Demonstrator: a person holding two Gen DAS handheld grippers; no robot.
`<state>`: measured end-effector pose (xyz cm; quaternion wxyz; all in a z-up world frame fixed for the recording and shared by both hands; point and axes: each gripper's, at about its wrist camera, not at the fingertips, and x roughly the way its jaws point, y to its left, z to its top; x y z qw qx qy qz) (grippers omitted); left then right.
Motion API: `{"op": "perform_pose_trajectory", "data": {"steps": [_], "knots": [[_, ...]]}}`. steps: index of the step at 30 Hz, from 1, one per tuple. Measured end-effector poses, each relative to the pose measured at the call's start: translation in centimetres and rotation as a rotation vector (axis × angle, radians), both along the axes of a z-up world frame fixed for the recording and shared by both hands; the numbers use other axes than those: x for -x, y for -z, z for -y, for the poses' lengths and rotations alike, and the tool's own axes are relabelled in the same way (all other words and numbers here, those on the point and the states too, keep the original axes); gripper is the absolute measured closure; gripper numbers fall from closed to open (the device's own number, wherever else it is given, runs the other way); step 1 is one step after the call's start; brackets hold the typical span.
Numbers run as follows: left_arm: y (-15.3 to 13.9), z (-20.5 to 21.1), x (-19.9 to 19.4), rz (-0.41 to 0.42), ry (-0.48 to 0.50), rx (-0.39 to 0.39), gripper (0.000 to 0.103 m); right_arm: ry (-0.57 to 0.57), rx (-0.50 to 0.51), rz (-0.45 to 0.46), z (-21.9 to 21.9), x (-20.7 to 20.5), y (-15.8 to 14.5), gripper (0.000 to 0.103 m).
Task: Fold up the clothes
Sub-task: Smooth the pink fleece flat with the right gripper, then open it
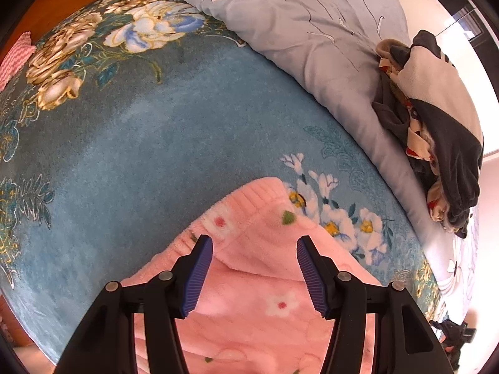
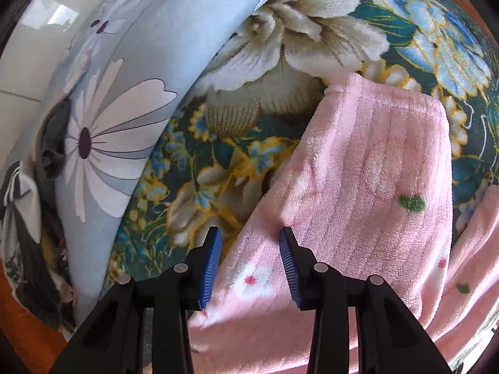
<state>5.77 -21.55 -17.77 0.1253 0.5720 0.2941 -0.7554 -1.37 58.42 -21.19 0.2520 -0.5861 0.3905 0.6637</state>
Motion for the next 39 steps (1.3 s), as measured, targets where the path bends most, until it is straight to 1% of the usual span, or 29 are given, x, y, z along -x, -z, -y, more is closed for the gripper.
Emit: {"op": "perform_pose_trajectory", "data": {"steps": [1, 3, 4, 5, 8, 9, 11, 12, 15, 17, 18, 19, 20, 21, 22, 25, 27, 29, 31, 34, 36, 37, 38, 39], "knots": [[0.2, 0.2, -0.1, 0.005, -0.004, -0.003, 0.043, 0.000, -0.009, 0.029, 0.2, 0.2, 0.3, 0.063], [0.7, 0.5, -0.3, 0.014, -0.011, -0.009, 0.043, 0.015, -0.025, 0.051, 0.2, 0.1, 0.5, 0.065], [0.9, 0.7, -0.4, 0.018, -0.015, -0.011, 0.043, 0.023, -0.033, 0.061, 0.2, 0.0, 0.5, 0.075], [1.2, 0.9, -0.5, 0.022, -0.019, -0.015, 0.043, 0.024, -0.029, 0.060, 0.2, -0.2, 0.5, 0.088], [1.4, 1.2, -0.8, 0.023, -0.029, -0.031, 0.043, 0.021, -0.009, 0.049, -0.2, -0.7, 0.4, 0.096], [1.4, 1.2, -0.9, 0.019, -0.032, -0.035, 0.043, 0.028, 0.012, 0.019, -0.4, -1.0, 0.1, 0.098], [1.1, 1.3, -1.0, 0.009, -0.033, -0.037, 0.043, 0.042, 0.062, -0.076, -0.9, -1.3, -1.6, 0.098], [0.9, 1.3, -1.0, 0.004, -0.033, -0.038, 0.043, 0.038, 0.078, -0.134, -1.1, -1.3, -2.9, 0.098], [0.4, 1.1, -1.2, -0.012, -0.025, -0.042, 0.043, 0.001, 0.092, -0.340, -1.7, -1.7, -8.9, 0.098], [0.3, 0.9, -1.4, -0.015, -0.017, -0.043, 0.043, -0.016, 0.074, -0.486, -2.1, -3.7, -13.3, 0.099], [0.2, 0.8, -1.4, -0.017, -0.012, -0.043, 0.043, -0.019, 0.057, -0.540, -2.4, -4.9, -14.9, 0.100], [0.2, 0.7, -1.5, -0.019, -0.008, -0.043, 0.043, -0.021, 0.038, -0.589, -2.8, -6.0, -16.3, 0.100], [0.3, 0.6, -1.6, -0.015, -0.006, -0.045, 0.043, -0.018, 0.002, -0.602, -3.2, -7.3, -16.7, 0.101], [0.5, 0.6, -1.6, -0.007, -0.007, -0.049, 0.043, -0.014, -0.038, -0.606, -3.5, -8.6, -16.9, 0.101], [0.7, 0.6, -1.6, 0.003, -0.010, -0.052, 0.043, 0.004, -0.050, -0.569, -4.4, -10.2, -16.0, 0.101], [1.1, 0.6, -1.6, 0.025, -0.027, -0.057, 0.043, 0.117, 0.016, -0.355, -6.9, -14.2, -8.2, 0.101], [0.9, 0.5, -1.3, 0.024, -0.030, -0.048, 0.043, 0.158, 0.076, -0.310, -7.0, -15.7, -4.7, 0.101], [0.5, 0.3, -0.9, 0.021, -0.020, -0.023, 0.043, 0.104, 0.070, -0.329, -5.8, -13.5, -5.0, 0.100], [0.1, 0.0, -0.3, 0.020, 0.000, 0.016, 0.043, 0.039, 0.057, -0.354, -4.4, -10.9, -5.7, 0.098], [-0.5, -0.4, 0.8, 0.012, 0.079, 0.121, 0.043, -0.058, 0.037, -0.391, -2.4, -7.0, -6.7, 0.098], [-0.7, -0.7, 1.4, 0.000, 0.152, 0.193, 0.043, -0.123, 0.024, -0.415, -1.0, -4.3, -7.4, 0.072], [-0.7, -0.7, 1.6, -0.005, 0.186, 0.214, 0.042, -0.155, 0.017, -0.427, -0.4, -3.0, -7.8, 0.051], [-0.7, -0.5, 1.7, -0.010, 0.217, 0.228, 0.040, -0.178, 0.009, -0.431, 0.4, -1.9, -8.2, 0.045], [-0.5, -0.3, 1.9, -0.014, 0.237, 0.235, 0.038, -0.199, 0.001, -0.432, 1.1, -0.7, -8.6, 0.045]]}}
